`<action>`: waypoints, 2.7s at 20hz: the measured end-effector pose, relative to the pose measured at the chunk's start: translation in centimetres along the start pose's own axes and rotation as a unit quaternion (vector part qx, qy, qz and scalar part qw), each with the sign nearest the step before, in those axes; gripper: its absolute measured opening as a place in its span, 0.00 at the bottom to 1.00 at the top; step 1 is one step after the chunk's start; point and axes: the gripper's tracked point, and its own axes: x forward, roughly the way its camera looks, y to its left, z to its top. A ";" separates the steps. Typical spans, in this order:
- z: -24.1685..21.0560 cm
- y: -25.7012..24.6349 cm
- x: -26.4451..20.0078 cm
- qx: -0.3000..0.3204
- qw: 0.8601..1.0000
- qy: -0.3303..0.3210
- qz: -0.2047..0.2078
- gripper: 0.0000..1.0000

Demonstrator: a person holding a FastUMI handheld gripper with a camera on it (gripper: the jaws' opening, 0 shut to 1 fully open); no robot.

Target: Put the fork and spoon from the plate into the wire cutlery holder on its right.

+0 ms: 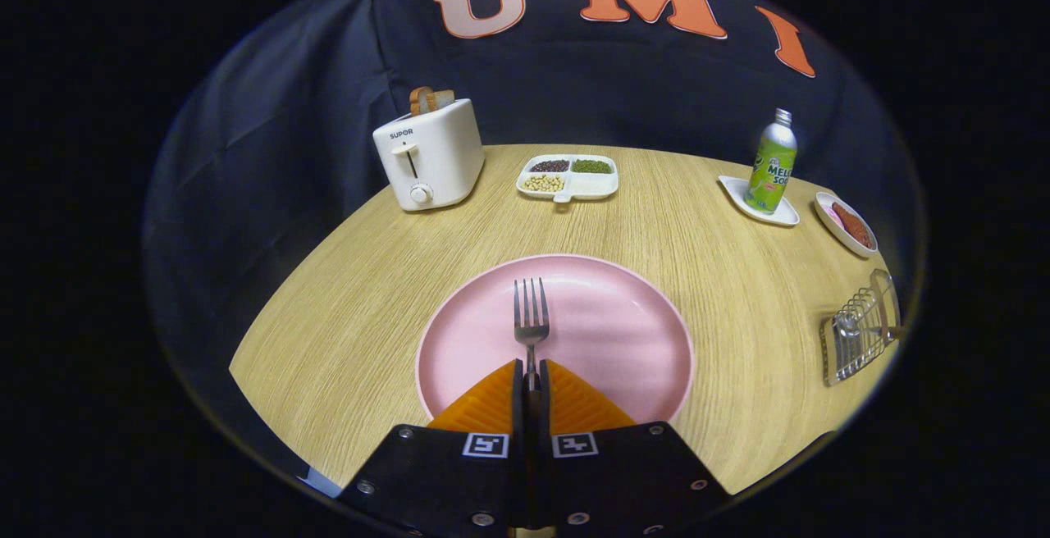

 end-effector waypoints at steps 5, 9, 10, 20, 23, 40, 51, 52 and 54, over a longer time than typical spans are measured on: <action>2.3 -4.9 -3.8 -0.032 0.999 0.003 -0.017 0.05; 3.9 -10.5 -7.3 -0.036 0.998 0.014 -0.040 0.05; 4.2 -11.9 -8.1 -0.036 0.998 0.020 -0.047 0.05; 6.0 -24.4 -15.4 -0.039 0.986 0.100 -0.130 0.05; 4.4 -26.2 -16.6 -0.038 0.979 0.148 -0.135 0.05; 0.3 -31.5 -14.1 0.007 0.937 0.329 -0.120 0.05; 0.6 -30.8 -11.4 0.040 0.933 0.339 -0.113 0.09; 1.0 -31.0 -11.5 0.042 0.936 0.331 -0.116 0.11; 1.9 -31.3 -11.8 0.045 0.940 0.315 -0.121 0.27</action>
